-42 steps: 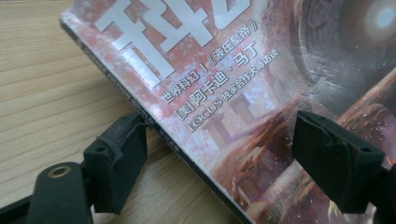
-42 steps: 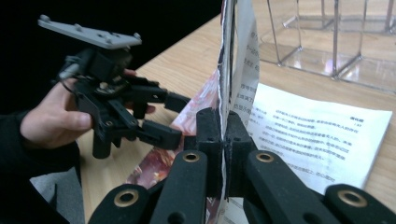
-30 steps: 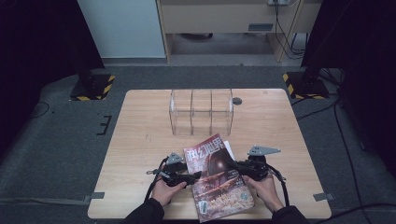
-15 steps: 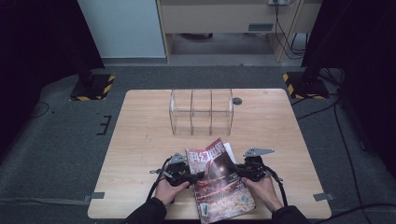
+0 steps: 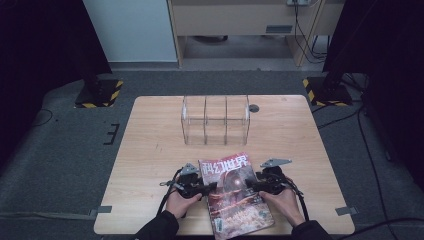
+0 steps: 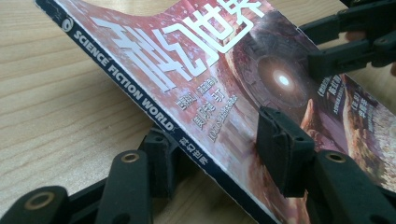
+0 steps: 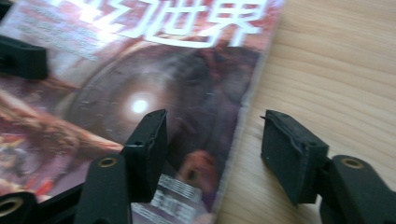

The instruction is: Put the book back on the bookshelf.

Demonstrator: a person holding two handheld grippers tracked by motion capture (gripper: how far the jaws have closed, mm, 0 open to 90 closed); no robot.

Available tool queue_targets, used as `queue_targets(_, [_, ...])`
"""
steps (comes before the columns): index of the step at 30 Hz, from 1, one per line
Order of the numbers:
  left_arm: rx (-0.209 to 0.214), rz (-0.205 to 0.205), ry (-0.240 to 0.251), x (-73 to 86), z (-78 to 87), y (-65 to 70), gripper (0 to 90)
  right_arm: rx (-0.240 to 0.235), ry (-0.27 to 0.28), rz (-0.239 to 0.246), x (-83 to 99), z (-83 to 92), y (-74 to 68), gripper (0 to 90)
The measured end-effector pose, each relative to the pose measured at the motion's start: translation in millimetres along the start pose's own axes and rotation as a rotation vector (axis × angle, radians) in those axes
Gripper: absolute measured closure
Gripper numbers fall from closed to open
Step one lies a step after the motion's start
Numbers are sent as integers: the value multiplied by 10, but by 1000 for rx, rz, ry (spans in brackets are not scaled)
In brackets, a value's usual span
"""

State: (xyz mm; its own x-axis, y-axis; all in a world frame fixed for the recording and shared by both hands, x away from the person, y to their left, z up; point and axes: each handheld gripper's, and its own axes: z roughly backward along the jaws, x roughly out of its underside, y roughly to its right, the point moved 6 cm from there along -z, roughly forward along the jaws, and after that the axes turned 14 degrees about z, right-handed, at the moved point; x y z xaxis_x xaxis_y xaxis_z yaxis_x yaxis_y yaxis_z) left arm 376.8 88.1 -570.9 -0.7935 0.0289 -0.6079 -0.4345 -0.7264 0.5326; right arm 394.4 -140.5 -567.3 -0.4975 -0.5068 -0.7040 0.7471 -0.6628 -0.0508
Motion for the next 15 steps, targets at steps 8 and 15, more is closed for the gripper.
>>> queue_targets(8, [23, -22, -42, -9, -26, 37, 496, -39, 41, 34, -53, -82, -72, 489])
queue_targets(15, [31, 45, -41, -49, 37, 52, 606, -43, 41, 23, -61, -91, -95, 453])
